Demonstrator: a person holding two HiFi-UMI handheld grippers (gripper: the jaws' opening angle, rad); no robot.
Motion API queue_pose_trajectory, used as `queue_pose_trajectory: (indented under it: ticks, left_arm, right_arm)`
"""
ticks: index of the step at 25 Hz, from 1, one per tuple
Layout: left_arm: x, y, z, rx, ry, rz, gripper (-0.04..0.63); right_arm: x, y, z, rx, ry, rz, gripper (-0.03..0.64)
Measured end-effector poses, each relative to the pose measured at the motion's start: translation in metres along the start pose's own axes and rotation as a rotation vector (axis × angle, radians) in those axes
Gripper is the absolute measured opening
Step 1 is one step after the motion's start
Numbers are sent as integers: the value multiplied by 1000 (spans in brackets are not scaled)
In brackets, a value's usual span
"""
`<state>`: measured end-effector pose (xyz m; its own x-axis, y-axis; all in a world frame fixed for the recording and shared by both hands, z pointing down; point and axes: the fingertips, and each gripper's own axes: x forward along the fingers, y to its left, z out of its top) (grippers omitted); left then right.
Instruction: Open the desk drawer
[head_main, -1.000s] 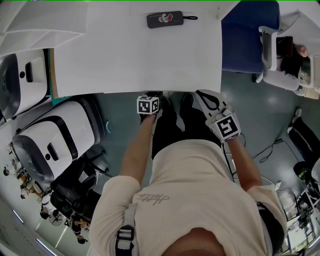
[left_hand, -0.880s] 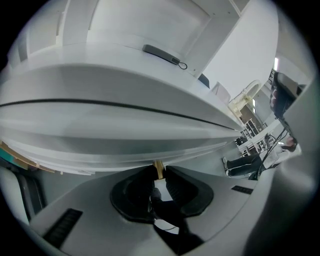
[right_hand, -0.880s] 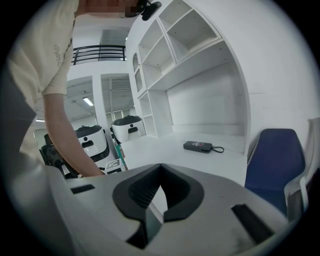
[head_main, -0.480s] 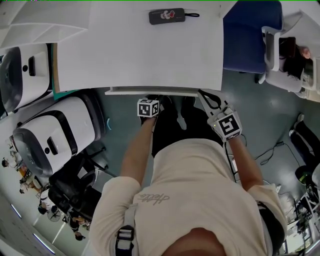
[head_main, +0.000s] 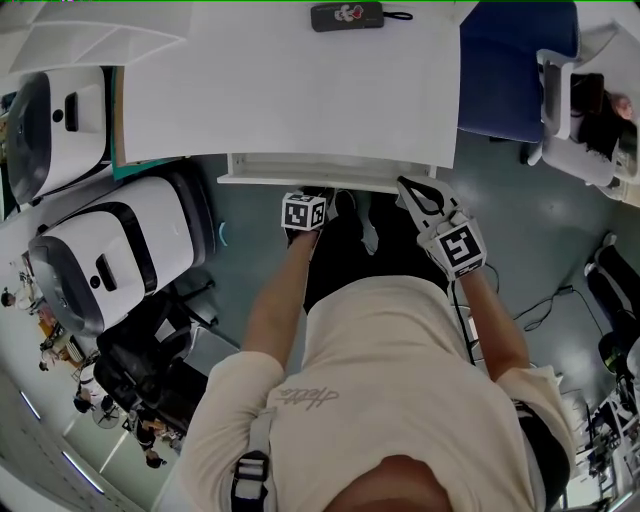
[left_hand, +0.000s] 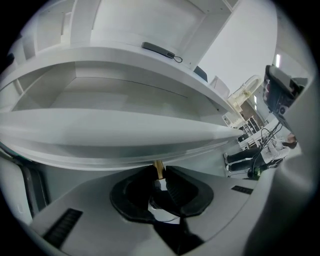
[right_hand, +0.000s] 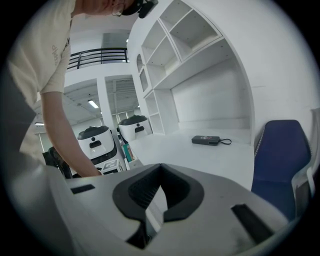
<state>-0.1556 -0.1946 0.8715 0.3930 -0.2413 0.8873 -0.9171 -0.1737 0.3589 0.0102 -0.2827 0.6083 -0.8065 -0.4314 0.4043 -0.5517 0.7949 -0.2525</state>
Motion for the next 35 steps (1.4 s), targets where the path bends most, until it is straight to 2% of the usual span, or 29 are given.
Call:
queue_pose_trajectory:
  ticks: [7,16,30,35]
  left_arm:
    - [-6,-5,-29,13,15,-25,76]
    - [-20,-10,-60,22,5,-39,75]
    - [-32,-17,-93,55,-11,-62,75]
    - [-37,-20,-113,39,-21,-68,75]
  right_arm:
    - [-3,23,0,-7,-19,-27,-3]
    - [-19,83,-3,-50,-1,-47,-3]
    - [-55,141,-22,-37,7,-204,-2]
    - [-69,160,-36,-10,7,-258,-2]
